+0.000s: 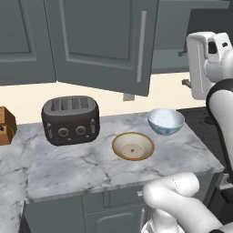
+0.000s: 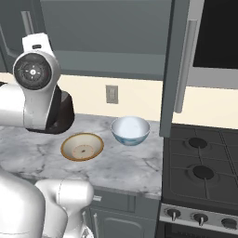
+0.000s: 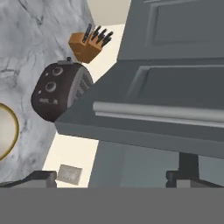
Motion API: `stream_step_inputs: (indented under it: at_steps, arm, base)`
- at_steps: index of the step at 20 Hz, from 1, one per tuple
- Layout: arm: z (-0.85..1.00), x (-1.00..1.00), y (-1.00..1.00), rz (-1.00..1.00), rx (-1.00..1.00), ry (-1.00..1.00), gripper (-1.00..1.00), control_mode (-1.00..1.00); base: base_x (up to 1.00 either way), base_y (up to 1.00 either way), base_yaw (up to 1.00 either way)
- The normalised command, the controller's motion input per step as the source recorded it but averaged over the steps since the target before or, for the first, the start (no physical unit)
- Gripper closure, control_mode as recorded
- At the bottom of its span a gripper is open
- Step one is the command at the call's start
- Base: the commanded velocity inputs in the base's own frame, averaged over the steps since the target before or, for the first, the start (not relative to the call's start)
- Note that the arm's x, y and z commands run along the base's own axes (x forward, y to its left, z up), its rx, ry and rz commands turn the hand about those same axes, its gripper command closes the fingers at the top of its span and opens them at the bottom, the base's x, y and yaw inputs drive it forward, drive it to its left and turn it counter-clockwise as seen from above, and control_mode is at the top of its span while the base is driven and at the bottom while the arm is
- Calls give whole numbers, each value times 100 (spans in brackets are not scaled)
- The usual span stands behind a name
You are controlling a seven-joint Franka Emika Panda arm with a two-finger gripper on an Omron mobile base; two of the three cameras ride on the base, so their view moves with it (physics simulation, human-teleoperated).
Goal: Open the cabinet. Pick the bowls from the counter and place them in the cabinet. Then close the cabinet.
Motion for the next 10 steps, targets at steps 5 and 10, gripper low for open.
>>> stream_step_inputs:
  at_steps: [5,10]
  arm:
    - [-1,17,2,0,0,-7,-100,-100]
    - [-1,13,2,0,2,-3,-100,-100]
  base:
    - [0,0,0]
    - [0,0,0]
